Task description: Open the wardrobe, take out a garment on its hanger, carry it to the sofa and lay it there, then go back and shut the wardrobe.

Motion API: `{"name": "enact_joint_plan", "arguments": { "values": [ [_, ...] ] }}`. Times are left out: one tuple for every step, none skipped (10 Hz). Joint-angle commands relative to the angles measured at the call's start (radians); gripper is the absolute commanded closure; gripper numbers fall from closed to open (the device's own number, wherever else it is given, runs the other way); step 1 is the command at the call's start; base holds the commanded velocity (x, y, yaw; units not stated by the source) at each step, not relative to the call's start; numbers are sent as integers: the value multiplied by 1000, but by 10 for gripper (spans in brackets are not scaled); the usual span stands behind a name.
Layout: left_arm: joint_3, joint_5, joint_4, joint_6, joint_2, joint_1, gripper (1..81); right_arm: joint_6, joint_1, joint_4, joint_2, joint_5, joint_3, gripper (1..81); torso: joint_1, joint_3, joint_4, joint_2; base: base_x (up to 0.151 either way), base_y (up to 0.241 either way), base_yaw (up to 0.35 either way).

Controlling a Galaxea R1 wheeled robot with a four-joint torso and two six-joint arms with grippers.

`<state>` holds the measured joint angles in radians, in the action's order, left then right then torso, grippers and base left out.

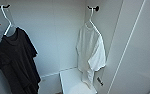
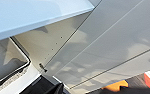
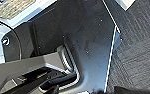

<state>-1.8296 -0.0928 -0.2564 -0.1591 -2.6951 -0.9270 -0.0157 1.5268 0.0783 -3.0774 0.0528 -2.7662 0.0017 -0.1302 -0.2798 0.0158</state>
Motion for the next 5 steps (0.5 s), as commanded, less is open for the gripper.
{"name": "enact_joint_plan", "arguments": {
  "values": [
    [104,-71,60,-2,16,199,10,5,-36,6,3,-60,2,10,0,0,0,0,0,0,0],
    [131,-73,72,-2,23,231,10,5,-38,6,3,-60,2,10,0,0,0,0,0,0,0],
    [148,-79,89,-2,26,266,10,3,-38,8,3,-60,1,10,0,0,0,0,0,0,0],
    [150,-111,115,-2,24,306,10,2,-29,9,3,-56,2,10,0,0,0,0,0,0,0],
    [150,-122,147,-2,24,344,10,2,-27,12,1,-51,4,10,0,0,0,-1,0,0,0]
  ]
}}
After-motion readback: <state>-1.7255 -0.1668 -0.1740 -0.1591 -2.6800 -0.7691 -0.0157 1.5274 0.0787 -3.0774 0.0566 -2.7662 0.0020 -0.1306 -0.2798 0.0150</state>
